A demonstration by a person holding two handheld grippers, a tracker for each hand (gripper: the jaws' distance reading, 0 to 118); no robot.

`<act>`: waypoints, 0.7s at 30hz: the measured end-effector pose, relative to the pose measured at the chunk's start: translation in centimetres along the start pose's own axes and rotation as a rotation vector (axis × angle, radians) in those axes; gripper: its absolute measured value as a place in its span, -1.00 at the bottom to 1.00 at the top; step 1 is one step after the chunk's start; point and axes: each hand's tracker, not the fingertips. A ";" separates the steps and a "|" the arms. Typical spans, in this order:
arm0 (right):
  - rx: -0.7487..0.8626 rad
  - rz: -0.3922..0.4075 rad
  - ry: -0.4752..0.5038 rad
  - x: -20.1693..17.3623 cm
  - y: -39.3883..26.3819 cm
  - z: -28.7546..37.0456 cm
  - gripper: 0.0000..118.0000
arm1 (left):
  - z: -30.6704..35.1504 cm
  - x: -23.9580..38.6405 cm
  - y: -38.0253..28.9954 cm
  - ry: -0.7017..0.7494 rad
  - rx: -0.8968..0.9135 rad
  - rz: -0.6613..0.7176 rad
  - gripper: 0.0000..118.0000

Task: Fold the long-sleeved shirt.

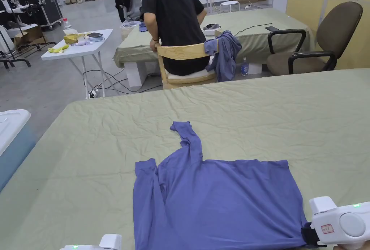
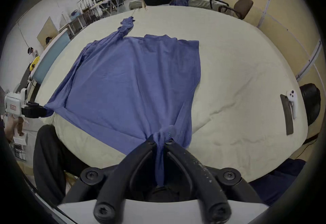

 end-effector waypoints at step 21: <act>0.380 -0.087 -0.068 -2.9 0.0 10.2 -0.36 | 9.8 7.1 1.4 0.095 0.423 0.002 -0.45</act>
